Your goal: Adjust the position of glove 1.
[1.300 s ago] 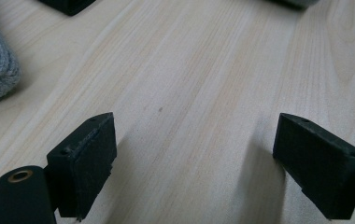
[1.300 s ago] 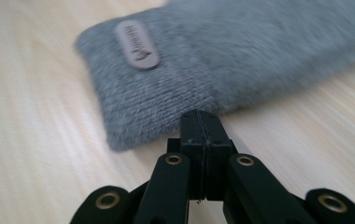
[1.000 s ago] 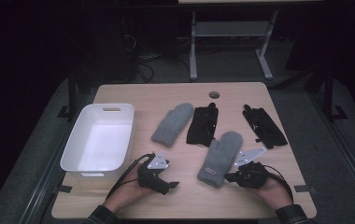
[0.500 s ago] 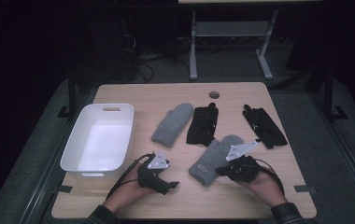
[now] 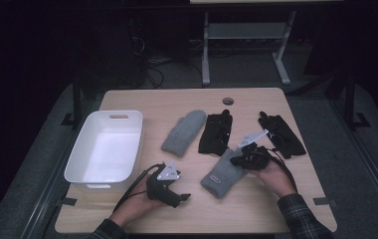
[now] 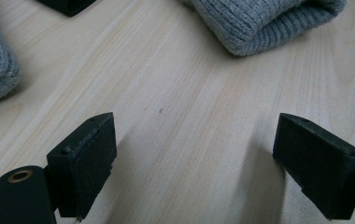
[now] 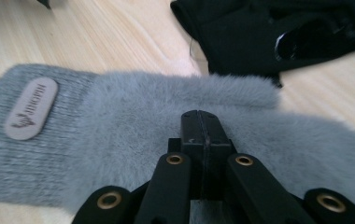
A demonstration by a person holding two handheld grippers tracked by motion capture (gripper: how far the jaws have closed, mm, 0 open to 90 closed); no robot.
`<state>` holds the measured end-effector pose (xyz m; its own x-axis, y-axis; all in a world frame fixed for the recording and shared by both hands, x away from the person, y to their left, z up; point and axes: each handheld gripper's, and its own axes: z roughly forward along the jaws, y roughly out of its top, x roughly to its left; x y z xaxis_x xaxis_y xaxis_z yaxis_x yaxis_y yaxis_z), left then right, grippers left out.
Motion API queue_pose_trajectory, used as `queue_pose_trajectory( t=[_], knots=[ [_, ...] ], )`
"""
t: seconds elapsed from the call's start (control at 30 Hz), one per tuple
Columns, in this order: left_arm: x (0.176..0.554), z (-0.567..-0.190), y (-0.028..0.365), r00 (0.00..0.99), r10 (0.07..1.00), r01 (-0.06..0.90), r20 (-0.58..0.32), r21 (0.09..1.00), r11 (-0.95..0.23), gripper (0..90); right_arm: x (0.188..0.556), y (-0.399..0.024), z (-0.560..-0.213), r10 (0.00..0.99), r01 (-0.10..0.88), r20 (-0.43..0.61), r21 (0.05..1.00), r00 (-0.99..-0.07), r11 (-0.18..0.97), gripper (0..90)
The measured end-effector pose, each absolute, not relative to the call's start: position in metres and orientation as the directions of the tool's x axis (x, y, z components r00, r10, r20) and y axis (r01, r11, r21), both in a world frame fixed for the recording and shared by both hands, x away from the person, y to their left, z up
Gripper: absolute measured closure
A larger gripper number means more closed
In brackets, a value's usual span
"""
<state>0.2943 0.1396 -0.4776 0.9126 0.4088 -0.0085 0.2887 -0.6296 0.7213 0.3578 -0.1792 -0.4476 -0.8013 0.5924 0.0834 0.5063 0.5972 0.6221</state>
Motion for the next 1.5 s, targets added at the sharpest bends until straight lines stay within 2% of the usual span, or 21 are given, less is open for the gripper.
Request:
queue_pose_trajectory(
  t=[0.23, 0.6, 1.13, 1.4, 1.5],
  knots=[
    [0.294, -0.478, 0.139, 0.912, 0.41, 0.289, -0.009, 0.724, -0.626, 12.7, 0.352, -0.172, -0.455, 0.593, 0.532, 0.119, 0.605, -0.797, 0.593, 90.0],
    [0.294, -0.478, 0.139, 0.911, 0.412, 0.292, -0.012, 0.726, -0.623, 12.6, 0.324, -0.151, -0.452, 0.572, 0.519, 0.111, 0.583, -0.813, 0.625, 90.0],
    [0.294, -0.478, 0.139, 0.912, 0.41, 0.286, -0.007, 0.726, -0.626, 12.7, 0.313, -0.149, -0.449, 0.56, 0.503, 0.113, 0.61, -0.821, 0.613, 90.0],
    [0.294, -0.478, 0.139, 0.912, 0.411, 0.289, -0.009, 0.724, -0.626, 12.6, 0.334, -0.184, -0.438, 0.663, 0.529, 0.065, 0.663, -0.745, 0.53, 90.0],
    [0.294, -0.478, 0.139, 0.912, 0.411, 0.29, -0.01, 0.724, -0.625, 12.6, 0.345, -0.195, -0.444, 0.701, 0.567, 0.06, 0.64, -0.71, 0.519, 90.0]
  ],
)
